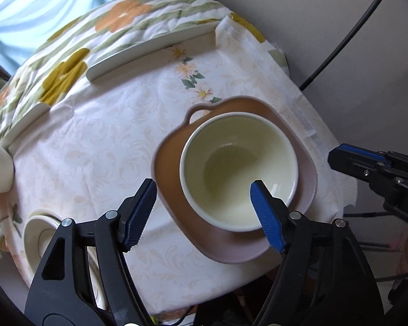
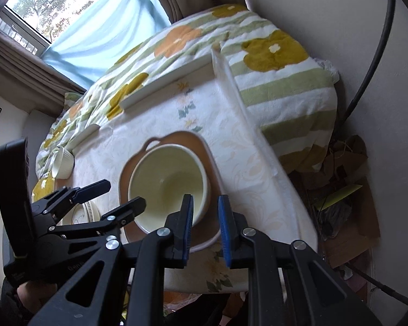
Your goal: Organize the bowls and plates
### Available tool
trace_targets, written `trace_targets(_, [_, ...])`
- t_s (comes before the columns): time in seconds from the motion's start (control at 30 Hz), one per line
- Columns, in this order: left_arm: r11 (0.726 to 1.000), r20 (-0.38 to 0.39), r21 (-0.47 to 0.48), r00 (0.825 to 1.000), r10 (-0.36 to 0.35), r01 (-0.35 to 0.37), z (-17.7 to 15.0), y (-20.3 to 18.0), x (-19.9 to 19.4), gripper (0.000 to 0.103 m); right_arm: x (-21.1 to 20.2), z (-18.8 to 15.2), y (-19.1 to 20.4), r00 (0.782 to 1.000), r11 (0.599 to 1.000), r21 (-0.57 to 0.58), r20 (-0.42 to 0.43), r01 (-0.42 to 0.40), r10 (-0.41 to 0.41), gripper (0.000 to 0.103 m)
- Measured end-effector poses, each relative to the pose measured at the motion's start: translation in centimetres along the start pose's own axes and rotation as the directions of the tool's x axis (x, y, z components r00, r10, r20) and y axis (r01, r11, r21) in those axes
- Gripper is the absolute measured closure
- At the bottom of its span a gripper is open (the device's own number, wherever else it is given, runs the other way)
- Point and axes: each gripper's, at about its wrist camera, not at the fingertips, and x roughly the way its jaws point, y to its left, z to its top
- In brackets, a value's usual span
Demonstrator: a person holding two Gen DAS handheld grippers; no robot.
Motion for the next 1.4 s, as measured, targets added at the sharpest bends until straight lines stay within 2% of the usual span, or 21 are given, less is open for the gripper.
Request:
trace_targets(0.1, [0.999, 0.05, -0.041, 0.999, 0.004, -0.002, -0.5, 0.7, -2.4, 0.034, -1.1, 0.3, 0.5, 1.0, 0.999, -0.042, 0.006, -0.003, 0.003, 0.086])
trace_targets(0.23, [0.993, 0.119, -0.121, 0.992, 0.031, -0.016, -2.1, 2.8, -6.3, 0.034, -1.9, 0.9, 3.7, 0.999, 0.985, -0.164, 0.012, -0.047, 0.05, 0.086])
trace_targets(0.33, [0.978, 0.181, -0.207, 0.98, 0.08, -0.042, -3.6, 5.4, -9.9, 0.034, -2.2, 1.4, 7.4, 0.994, 0.953, -0.288, 0.009, -0.098, 0.104, 0.086])
trace_targets(0.4, [0.96, 0.233, -0.274, 0.964, 0.129, -0.062, -4.9, 7.6, -12.5, 0.033, -2.1, 1.6, 10.3, 0.988, 0.918, -0.371, 0.002, -0.142, 0.154, 0.086])
trace_targets(0.43, [0.95, 0.256, -0.304, 0.955, 0.151, -0.069, -5.5, 8.6, -13.5, 0.032, -2.0, 1.9, 11.7, 0.983, 0.897, -0.409, -0.005, -0.168, 0.183, 0.077])
trace_targets(0.47, [0.936, 0.284, -0.344, 0.942, 0.182, -0.077, -6.1, 10.0, -14.8, 0.022, -1.8, 2.0, 13.0, 0.979, 0.878, -0.439, -0.013, -0.19, 0.205, 0.05])
trace_targets(0.5, [0.919, 0.307, -0.384, 0.927, 0.217, -0.088, -6.7, 11.5, -16.0, 0.009, -1.7, 2.2, 14.4, 0.974, 0.86, -0.467, -0.018, -0.208, 0.226, 0.031])
trace_targets(0.53, [0.902, 0.322, -0.42, 0.912, 0.255, -0.104, -7.4, 12.9, -17.0, 0.004, -1.5, 2.4, 15.7, 0.97, 0.843, -0.491, -0.015, -0.219, 0.243, 0.002])
trace_targets(0.6, [0.865, 0.343, -0.484, 0.88, 0.329, -0.134, -8.7, 15.7, -18.6, 0.0, -0.9, 2.8, 18.6, 0.962, 0.809, -0.538, -0.012, -0.235, 0.272, 0.0])
trace_targets(0.63, [0.845, 0.336, -0.515, 0.873, 0.352, -0.142, -9.3, 17.5, -19.1, 0.0, -0.3, 3.1, 20.2, 0.96, 0.794, -0.557, -0.019, -0.242, 0.28, 0.0])
trace_targets(0.77, [0.772, 0.316, -0.628, 0.872, 0.373, -0.102, -11.3, 24.6, -19.9, 0.0, 2.4, 3.9, 26.2, 0.958, 0.756, -0.597, -0.084, -0.27, 0.275, 0.0])
trace_targets(0.87, [0.705, 0.316, -0.709, 0.878, 0.36, -0.034, -12.6, 30.2, -19.5, 0.0, 5.1, 4.8, 30.2, 0.959, 0.754, -0.598, -0.101, -0.271, 0.265, 0.0])
trace_targets(1.0, [0.642, 0.31, -0.763, 0.912, 0.269, 0.071, -14.1, 37.2, -16.9, 0.001, 9.8, 6.6, 34.8, 0.955, 0.759, -0.58, -0.144, -0.294, 0.26, 0.0])
trace_targets(1.13, [0.584, 0.306, -0.798, 0.935, 0.177, 0.15, -14.0, 42.3, -12.3, 0.004, 15.6, 8.3, 38.1, 0.947, 0.792, -0.521, -0.211, -0.319, 0.242, 0.0])
trace_targets(1.23, [0.531, 0.283, -0.828, 0.952, 0.12, 0.18, -13.7, 45.4, -8.3, 0.014, 19.5, 9.0, 39.7, 0.939, 0.807, -0.49, -0.259, -0.329, 0.226, 0.004])
trace_targets(1.3, [0.491, 0.271, -0.849, 0.959, 0.084, 0.197, -13.5, 47.1, -5.6, 0.029, 22.1, 9.2, 40.5, 0.93, 0.813, -0.472, -0.293, -0.342, 0.222, 0.011])
trace_targets(1.37, [0.452, 0.262, -0.866, 0.964, 0.05, 0.212, -13.4, 48.6, -3.0, 0.041, 24.9, 9.1, 41.2, 0.914, 0.825, -0.438, -0.345, -0.358, 0.214, 0.029])
trace_targets(1.4, [0.436, 0.259, -0.873, 0.965, 0.039, 0.217, -13.5, 49.2, -2.0, 0.048, 26.2, 9.1, 41.4, 0.905, 0.83, -0.418, -0.367, -0.369, 0.217, 0.032])
